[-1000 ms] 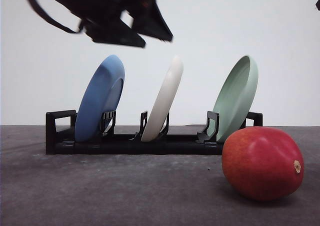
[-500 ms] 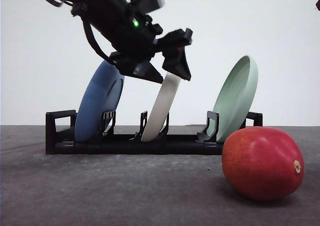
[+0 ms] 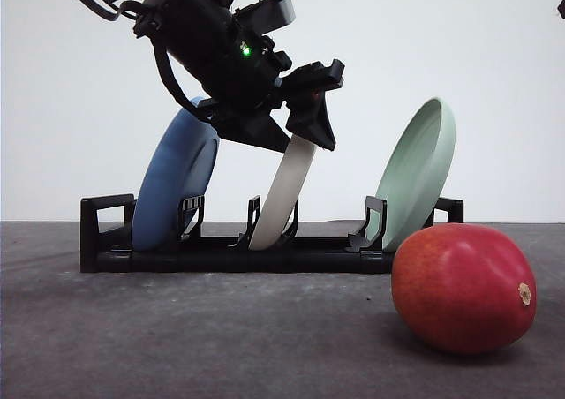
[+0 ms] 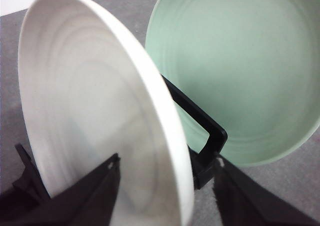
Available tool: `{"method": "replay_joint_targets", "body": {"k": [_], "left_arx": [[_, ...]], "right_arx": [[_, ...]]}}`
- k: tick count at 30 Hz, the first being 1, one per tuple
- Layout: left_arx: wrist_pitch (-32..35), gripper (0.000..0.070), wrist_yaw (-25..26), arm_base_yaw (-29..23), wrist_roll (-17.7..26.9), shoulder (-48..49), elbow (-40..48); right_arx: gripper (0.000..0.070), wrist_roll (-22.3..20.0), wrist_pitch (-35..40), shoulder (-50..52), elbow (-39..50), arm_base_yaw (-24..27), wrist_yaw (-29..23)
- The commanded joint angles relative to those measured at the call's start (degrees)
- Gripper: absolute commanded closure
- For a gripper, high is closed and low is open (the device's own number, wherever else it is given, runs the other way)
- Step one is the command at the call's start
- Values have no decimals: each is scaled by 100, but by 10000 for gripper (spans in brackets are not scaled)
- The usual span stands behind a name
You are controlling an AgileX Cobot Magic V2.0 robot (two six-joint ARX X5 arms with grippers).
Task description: Place pomegranate in white plate
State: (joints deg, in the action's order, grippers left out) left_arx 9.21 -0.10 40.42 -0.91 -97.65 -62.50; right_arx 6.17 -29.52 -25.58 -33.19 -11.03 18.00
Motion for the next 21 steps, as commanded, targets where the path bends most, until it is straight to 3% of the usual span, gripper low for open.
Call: {"method": "replay_joint_targets", "body": {"k": [1,4,16,21], "left_arx": [[54,500,-13,56,-21,-131,-118],[52,611,-11,58,-115,-131,-118],[-154,644,-7,57,-481,-127,-152],[-244,696,11,57,-581,-112,-202]], "right_arx": [[308,-63,59,-13,-92,-15,-2],[308,-61,59,-13,-92,-15,-2],[308,-61,59,-13,-92,-15,-3],[308,-61,59,-13,-92,-15,-2]]}}
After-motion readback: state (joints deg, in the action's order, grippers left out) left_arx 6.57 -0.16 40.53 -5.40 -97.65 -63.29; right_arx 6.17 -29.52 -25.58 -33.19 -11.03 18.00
